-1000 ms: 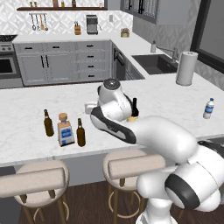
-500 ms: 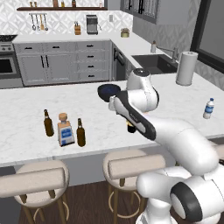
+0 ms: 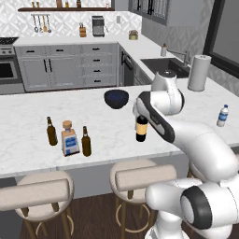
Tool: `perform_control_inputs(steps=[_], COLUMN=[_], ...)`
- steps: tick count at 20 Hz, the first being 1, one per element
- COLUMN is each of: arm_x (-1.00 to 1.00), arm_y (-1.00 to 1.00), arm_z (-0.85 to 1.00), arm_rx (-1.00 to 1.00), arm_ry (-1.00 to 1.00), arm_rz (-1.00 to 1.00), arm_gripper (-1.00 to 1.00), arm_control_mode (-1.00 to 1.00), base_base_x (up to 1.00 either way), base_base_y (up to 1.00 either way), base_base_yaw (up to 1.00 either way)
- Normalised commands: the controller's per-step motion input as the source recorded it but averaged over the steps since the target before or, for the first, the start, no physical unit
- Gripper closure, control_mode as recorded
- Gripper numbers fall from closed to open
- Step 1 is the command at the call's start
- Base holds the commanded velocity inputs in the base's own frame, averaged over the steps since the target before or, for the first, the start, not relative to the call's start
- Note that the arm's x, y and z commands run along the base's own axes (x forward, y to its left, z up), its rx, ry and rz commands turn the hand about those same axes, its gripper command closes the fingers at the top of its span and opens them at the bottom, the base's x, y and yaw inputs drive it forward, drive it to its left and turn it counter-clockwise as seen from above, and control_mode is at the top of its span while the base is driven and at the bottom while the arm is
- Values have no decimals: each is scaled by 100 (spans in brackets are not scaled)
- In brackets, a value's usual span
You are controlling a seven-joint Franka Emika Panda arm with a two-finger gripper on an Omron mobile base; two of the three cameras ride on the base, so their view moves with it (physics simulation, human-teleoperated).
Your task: Move the plastic bottles in the middle to the plastics group, and the glass bottles in the middle to the glass group.
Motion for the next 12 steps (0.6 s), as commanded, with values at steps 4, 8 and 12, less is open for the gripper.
perform_control_inputs(steps=[4,8,12], arm_x=[49,57,58], arm_y=[-25,-25,-13], arm_z=[-8,0,-5], arm_rx=[-1,0,0], arm_ry=[-6,0,0], arm_rz=[5,1,0], arm_gripper=[-100,-100,-100], arm_control_mode=[-100,-100,-100], base_base_x=[0,0,0], base_base_y=[0,0,0], base_base_yaw=[0,0,0])
